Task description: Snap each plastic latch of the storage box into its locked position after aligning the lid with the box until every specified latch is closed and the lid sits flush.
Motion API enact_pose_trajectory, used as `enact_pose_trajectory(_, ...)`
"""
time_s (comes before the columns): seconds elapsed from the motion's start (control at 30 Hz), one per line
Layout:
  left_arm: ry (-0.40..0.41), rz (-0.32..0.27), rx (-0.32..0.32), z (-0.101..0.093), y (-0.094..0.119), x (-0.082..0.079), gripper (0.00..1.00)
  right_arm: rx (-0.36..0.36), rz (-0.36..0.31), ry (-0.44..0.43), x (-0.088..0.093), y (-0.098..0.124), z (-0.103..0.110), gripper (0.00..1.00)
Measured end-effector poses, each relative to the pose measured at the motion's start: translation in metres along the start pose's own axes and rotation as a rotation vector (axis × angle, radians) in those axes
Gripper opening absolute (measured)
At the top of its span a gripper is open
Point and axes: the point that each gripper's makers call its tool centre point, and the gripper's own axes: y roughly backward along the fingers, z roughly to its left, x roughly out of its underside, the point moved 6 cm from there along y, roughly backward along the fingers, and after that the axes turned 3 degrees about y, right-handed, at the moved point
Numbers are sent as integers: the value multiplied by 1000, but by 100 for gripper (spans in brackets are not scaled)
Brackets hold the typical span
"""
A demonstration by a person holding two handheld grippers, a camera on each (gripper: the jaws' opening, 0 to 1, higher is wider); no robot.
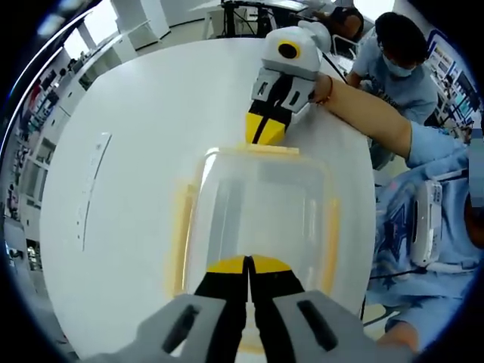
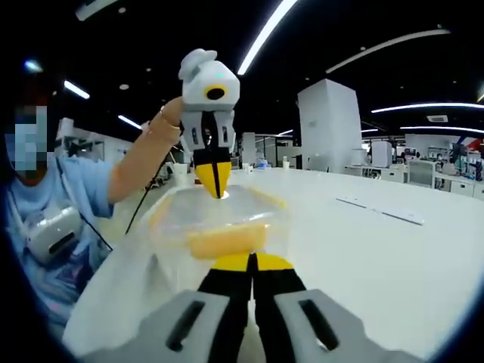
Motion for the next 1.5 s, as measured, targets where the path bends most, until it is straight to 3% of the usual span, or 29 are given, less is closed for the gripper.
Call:
enact_pose_trajectory(0.17,9,-13,15,1,0,1,0,1,7,7,0,0,1,0)
enact_pose_trajectory(0.2,20,-10,20,1,1,1,0,-43,-2,-25,0,-1,7,0)
enact_pose_trajectory(0.23,21,-16,19,1,3,-1,0,-65,6,21,0,1,10,0)
enact_pose_trajectory(0.3,20,-19,24,2,6,-2,0,-35,57,66,0,-2,12,0)
enact_pose_trajectory(0.4,21,-19,24,-3,-1,5,0,-45,43,43,-1,-4,9,0)
enact_pose_trajectory(0.6,18,-9,23,7,4,-3,0,-41,39,49,-2,-4,9,0)
enact_pose_trajectory(0.73,13,-15,6,5,4,-1,0,-47,27,7,-2,-3,7,0)
enact_pose_trajectory(1.07,21,-14,22,1,2,1,0,-42,36,18,-2,-2,5,0)
enact_pose_trajectory(1.17,18,-11,30,-1,2,2,0,25,44,-28,-1,-5,1,0)
enact_pose_trajectory(1.27,17,-13,33,-1,2,2,0,32,54,-26,-1,-5,0,0)
enact_pose_trajectory(1.4,22,-16,37,0,1,1,0,161,51,-83,-1,3,-17,0)
enact_pose_trajectory(1.5,24,-13,36,1,0,0,0,212,77,-35,-8,5,-21,0)
